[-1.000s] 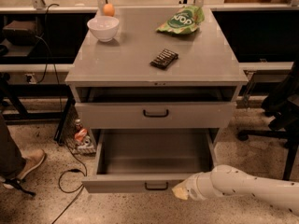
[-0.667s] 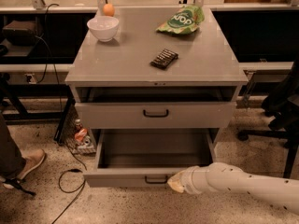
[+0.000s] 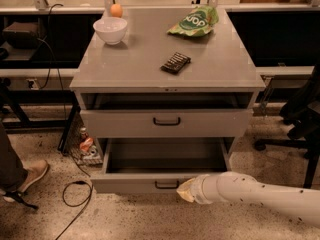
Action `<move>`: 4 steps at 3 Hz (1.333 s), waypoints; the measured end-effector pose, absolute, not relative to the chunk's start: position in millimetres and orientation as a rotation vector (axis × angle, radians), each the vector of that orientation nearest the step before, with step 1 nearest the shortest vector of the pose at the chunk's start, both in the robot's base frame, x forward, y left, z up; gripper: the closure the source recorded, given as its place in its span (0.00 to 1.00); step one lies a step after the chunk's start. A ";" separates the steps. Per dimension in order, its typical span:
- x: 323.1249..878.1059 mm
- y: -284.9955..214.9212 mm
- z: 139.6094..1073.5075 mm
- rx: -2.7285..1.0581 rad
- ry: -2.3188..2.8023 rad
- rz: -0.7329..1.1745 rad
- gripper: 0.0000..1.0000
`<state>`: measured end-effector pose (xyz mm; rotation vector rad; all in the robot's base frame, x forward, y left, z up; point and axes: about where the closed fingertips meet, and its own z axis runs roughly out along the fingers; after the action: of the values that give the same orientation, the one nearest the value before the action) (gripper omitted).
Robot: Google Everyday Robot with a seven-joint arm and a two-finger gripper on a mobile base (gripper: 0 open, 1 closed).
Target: Close middle drawer
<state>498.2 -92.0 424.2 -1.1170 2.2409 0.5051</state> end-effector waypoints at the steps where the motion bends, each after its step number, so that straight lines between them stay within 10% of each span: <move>1: 513.1 -109.5 419.3 -1.099 2.226 0.473 1.00; 4: 563.9 -132.6 404.2 -1.098 2.179 0.432 1.00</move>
Offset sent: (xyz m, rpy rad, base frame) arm 0.0733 -0.0670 -0.0319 -0.0280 -0.0796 -0.0421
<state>563.9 -132.6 404.2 -1.0984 2.1794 0.4316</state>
